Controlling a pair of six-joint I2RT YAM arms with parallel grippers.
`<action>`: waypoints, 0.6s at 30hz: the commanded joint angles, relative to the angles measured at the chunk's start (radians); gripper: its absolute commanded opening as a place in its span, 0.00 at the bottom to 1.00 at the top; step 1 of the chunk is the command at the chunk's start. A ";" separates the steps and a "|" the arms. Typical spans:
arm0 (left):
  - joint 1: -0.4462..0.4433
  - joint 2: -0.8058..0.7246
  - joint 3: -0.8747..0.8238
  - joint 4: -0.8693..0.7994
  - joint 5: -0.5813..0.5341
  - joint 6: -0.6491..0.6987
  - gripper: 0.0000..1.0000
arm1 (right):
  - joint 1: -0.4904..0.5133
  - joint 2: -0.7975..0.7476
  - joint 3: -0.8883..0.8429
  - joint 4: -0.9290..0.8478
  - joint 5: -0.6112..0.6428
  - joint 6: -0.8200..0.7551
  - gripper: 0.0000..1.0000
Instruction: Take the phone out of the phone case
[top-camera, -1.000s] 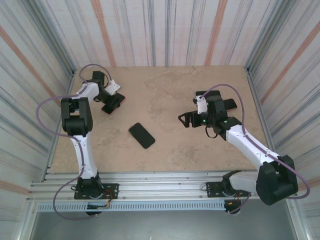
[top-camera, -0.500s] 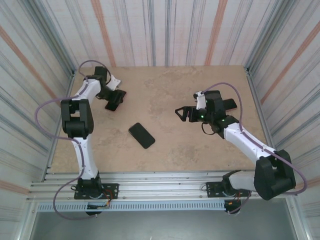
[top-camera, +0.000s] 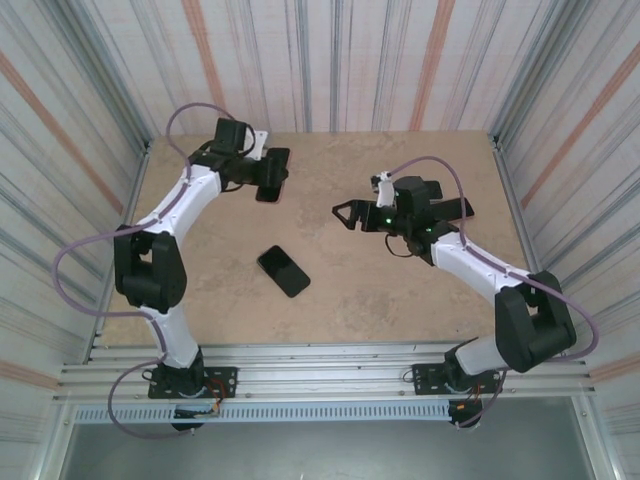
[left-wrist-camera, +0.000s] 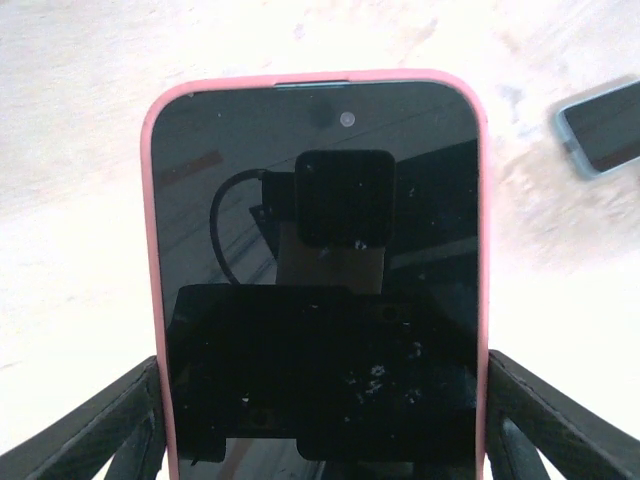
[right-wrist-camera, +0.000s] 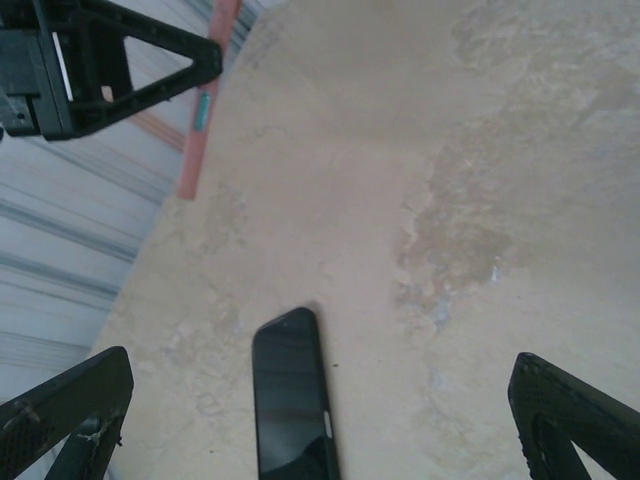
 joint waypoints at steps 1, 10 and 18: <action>-0.043 -0.072 -0.042 0.130 0.001 -0.203 0.62 | 0.020 0.040 0.049 0.024 -0.013 0.019 0.95; -0.173 -0.118 -0.106 0.248 -0.125 -0.388 0.60 | 0.037 0.111 0.098 0.067 -0.020 -0.001 0.78; -0.229 -0.122 -0.122 0.289 -0.159 -0.445 0.60 | 0.045 0.183 0.152 0.061 -0.059 0.006 0.63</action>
